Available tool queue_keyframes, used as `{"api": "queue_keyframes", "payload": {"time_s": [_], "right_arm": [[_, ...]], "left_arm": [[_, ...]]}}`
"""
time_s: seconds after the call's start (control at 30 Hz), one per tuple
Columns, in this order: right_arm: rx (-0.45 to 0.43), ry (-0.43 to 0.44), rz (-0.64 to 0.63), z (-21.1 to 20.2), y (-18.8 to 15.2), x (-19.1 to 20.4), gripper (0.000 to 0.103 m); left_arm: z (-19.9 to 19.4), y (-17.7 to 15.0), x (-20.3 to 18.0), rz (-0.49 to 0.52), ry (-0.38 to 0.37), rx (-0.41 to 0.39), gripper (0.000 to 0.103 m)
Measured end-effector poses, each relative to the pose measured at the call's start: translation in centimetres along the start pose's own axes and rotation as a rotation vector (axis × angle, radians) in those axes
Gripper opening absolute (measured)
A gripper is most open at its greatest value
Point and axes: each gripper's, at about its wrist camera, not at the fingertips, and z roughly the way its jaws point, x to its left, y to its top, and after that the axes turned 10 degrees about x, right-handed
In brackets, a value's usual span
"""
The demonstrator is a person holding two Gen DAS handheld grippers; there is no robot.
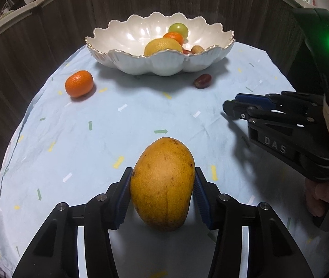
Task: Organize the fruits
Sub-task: 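Close the left tool on the yellow mango while the right tool grasps the blueberry, then carry the mango and blueberry over the bowl and open both tools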
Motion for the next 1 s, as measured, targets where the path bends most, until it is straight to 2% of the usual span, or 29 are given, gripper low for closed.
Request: {"api": "queue_keyframes", "payload": {"time_s": [0.5,1.0], "right_arm": [[-0.060,-0.031,0.057,-5.4,0.7,1.2,0.022],[-0.128,-0.046,0.132,-9.6,3.2,1.9,0.022]], "left_arm": [[-3.5,0.9,0.9,0.015,-0.031,-0.064,0.049],[-6.5,4.5,3.2,0.020,-0.064,-0.138,0.049]]}}
